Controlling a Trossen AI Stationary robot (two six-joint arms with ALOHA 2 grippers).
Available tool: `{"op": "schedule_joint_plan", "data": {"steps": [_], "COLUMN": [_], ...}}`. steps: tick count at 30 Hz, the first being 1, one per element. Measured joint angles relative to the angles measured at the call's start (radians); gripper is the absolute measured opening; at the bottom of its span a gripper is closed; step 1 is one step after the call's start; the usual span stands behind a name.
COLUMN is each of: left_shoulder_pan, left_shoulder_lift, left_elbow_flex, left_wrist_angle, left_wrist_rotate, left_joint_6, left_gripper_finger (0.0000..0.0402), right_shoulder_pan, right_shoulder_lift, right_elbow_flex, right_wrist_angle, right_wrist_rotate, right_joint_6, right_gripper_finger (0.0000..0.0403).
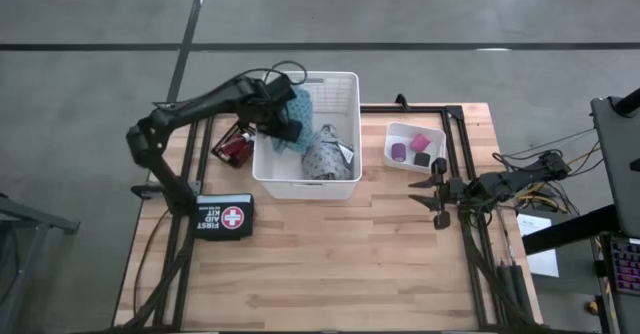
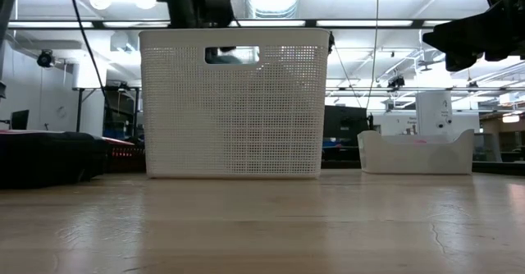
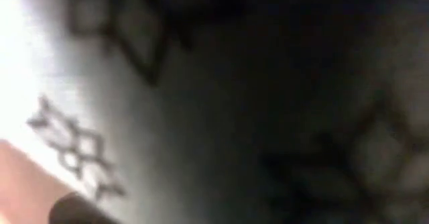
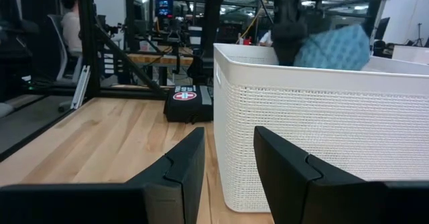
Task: Pick & Place Medicine items
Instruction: Put the blue patient gown into the white organizer
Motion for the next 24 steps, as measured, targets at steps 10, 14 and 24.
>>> {"op": "schedule_joint_plan", "data": {"steps": [10, 14, 24], "left_shoulder_pan": [0.002, 0.005, -0.013], "left_shoulder_lift": [0.083, 0.09, 0.019], "left_elbow_flex": [0.002, -0.003, -0.011], "left_wrist_angle": [-0.068, -0.133, -0.11], "left_wrist_rotate": [0.044, 0.042, 0.041], "left_joint_6": [-0.048, -0.098, -0.112], "left_gripper_finger": [0.0024, 0.0024, 0.0024], "right_shoulder_pan": [0.0, 0.0, 0.0], "right_shoulder_lift": [0.0, 0.0, 0.0], "right_elbow_flex": [0.0, 0.0, 0.0], "right_wrist_angle": [0.0, 0.0, 0.0], "right_wrist_rotate": [0.0, 0.0, 0.0], "right_joint_6": [0.0, 0.0, 0.0], "right_gripper_finger": [0.0123, 0.0123, 0.0123]}}
